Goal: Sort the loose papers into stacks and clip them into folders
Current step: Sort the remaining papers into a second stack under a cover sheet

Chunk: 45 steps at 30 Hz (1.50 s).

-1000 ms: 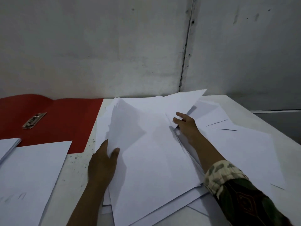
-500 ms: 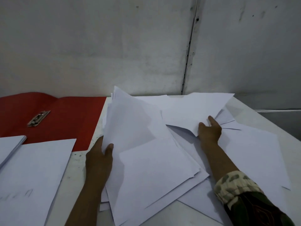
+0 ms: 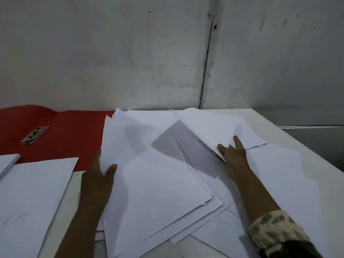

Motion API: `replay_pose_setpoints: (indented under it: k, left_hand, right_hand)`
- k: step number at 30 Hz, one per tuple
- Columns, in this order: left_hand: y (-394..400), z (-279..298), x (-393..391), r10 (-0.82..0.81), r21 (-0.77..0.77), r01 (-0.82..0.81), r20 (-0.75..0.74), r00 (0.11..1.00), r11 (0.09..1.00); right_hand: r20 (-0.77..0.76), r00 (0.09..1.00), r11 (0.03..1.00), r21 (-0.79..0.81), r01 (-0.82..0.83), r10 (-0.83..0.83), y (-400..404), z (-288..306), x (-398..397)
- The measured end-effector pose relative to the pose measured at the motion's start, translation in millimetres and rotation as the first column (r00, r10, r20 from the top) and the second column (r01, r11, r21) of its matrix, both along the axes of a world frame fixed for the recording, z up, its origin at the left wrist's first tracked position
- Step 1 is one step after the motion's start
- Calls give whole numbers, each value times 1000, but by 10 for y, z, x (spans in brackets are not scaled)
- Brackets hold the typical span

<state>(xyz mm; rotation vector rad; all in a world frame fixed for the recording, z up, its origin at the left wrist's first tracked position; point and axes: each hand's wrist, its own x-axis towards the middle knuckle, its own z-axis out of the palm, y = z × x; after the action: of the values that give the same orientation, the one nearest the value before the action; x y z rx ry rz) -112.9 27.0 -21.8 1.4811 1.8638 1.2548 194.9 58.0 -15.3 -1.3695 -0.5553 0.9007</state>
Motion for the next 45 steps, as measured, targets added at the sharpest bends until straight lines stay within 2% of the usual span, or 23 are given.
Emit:
replay_pose_setpoints:
  k: [3,5,9,15,18,21,28,34,36,39,41,43,45]
  left_hand:
    - [-16,3,18,-14,-17,15,51,999,1000]
    - [-10,-2,17,-15,-36,16,51,999,999]
    - [-5,8,0,-17,-44,19,41,999,999]
    - [9,19,65,-57,-61,58,22,998,996]
    - [18,11,91,-65,-107,65,11,998,992]
    - [37,4,90,-50,-154,52,20,999,987]
    - [28,38,111,-46,-163,51,33,998,985]
    - [88,-19,50,-126,-226,118,-21,992,967]
    - [99,-40,4,-158,-254,135,-73,985,958]
    - [109,-51,-15,-145,-274,112,-102,984,955]
    - [117,-59,-17,-137,-273,105,-102,985,956]
    - [129,-69,-4,-135,-256,105,-102,986,961]
    - [127,-68,16,-112,-233,95,-62,992,968]
  right_hand:
    - [197,970,989,-68,-131,142,-66,38,-59]
    - [313,916,967,-118,-224,250,-87,41,-78]
    - [433,799,909,-202,-364,416,-107,27,-133]
    - [617,647,892,-261,-368,448,-116,32,-297]
    - [716,532,887,-295,-356,452,-153,25,-452]
    - [749,465,876,-337,-345,471,-188,17,-538]
    - [776,432,886,-369,-281,461,-211,31,-583]
    - [750,465,879,-354,-319,471,-241,62,-600]
    - [704,521,874,-346,-340,482,-250,88,-531]
    - [681,623,923,-291,-252,385,-274,137,-234]
    - [756,556,930,-358,-89,344,-295,166,53]
    - [788,437,846,-523,105,433,-349,185,357]
    - [764,379,757,-620,206,523,-419,183,589]
